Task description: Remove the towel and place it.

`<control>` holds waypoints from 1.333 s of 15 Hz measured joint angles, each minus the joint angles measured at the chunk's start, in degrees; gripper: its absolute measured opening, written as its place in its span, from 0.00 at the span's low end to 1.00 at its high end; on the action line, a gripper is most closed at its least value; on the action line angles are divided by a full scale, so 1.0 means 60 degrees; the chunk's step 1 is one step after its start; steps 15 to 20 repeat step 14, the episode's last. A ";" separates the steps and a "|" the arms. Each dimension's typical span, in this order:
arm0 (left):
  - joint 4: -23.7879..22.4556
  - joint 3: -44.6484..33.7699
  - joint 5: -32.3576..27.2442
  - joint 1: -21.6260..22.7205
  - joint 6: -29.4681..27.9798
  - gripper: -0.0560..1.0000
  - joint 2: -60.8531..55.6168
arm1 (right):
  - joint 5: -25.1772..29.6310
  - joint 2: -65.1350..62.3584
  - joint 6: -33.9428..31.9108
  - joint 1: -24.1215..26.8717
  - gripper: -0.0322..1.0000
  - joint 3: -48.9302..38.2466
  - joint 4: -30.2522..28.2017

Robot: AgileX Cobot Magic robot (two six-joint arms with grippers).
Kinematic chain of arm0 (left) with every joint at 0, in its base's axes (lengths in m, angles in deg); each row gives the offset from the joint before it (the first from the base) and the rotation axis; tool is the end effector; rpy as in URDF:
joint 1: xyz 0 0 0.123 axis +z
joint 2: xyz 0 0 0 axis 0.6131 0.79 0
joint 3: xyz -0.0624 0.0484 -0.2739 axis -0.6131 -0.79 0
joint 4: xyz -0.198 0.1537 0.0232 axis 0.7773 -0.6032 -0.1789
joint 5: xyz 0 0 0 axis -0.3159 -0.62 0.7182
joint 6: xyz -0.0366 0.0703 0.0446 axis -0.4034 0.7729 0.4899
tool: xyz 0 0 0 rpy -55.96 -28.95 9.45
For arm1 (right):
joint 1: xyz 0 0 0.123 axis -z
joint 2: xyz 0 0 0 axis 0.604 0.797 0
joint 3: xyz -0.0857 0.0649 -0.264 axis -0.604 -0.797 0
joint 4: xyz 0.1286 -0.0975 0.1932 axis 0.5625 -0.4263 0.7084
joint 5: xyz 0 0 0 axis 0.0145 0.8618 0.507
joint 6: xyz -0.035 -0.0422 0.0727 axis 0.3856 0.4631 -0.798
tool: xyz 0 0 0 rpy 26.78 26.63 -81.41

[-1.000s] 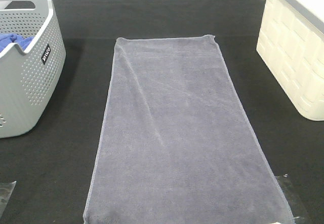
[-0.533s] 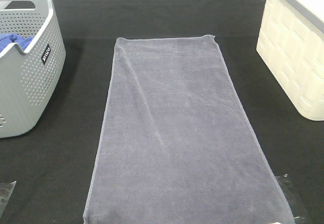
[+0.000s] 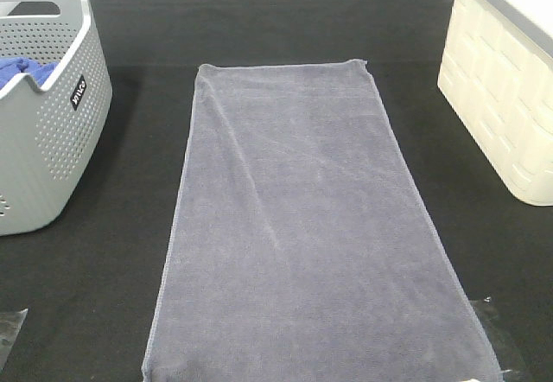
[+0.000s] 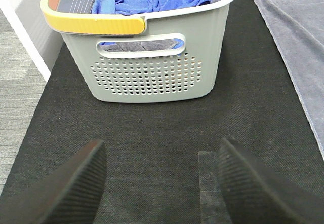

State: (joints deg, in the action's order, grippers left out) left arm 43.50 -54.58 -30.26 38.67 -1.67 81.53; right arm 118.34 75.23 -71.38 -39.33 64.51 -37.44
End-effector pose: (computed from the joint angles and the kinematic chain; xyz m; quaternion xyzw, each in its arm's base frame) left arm -0.0046 0.0046 0.2772 -0.0137 0.8500 0.0295 0.5258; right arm -0.0081 0.0114 0.2787 -0.0894 0.8457 0.0408 0.5245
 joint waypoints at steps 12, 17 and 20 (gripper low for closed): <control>0.1184 0.0000 0.0000 0.0000 0.0707 0.64 0.0000 | 0.0000 0.0000 0.0000 0.0000 0.72 0.0000 0.0000; 0.1222 0.0000 0.0000 0.0000 0.0707 0.64 0.0000 | 0.0000 0.0000 0.0000 0.0000 0.72 0.0000 0.0000; 0.1222 0.0000 0.0000 0.0000 0.0707 0.64 0.0000 | 0.0000 0.0000 0.0000 0.0000 0.72 0.0000 0.0000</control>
